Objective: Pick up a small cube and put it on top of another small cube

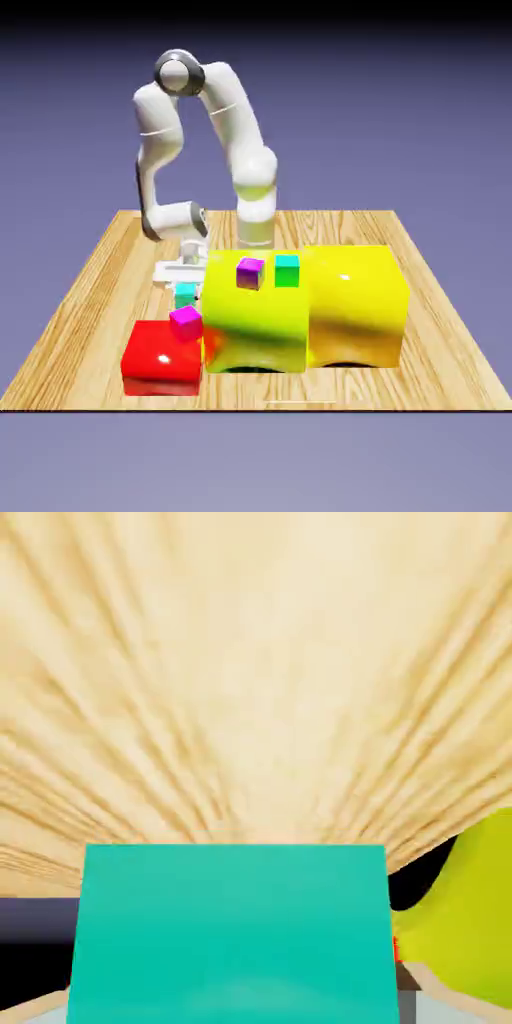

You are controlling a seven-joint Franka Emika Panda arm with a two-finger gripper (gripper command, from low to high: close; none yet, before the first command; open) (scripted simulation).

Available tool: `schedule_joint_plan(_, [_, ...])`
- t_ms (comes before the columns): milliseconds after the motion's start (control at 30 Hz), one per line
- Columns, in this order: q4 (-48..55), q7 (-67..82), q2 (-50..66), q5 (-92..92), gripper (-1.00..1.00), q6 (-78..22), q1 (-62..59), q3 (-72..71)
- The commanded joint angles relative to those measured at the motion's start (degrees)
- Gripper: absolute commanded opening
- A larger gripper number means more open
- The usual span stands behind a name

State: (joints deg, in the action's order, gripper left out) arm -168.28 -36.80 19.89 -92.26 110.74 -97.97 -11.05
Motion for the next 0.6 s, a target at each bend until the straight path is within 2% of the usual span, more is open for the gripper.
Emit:
schedule_joint_plan(0, [2.02, -2.21, 0.37, 2.67, -1.00, -0.65, 0.30, -1.58])
schedule_joint_plan(567, [36.25, -38.64, 6.66, 45.03, -1.00, -11.84, 5.34, -28.39])
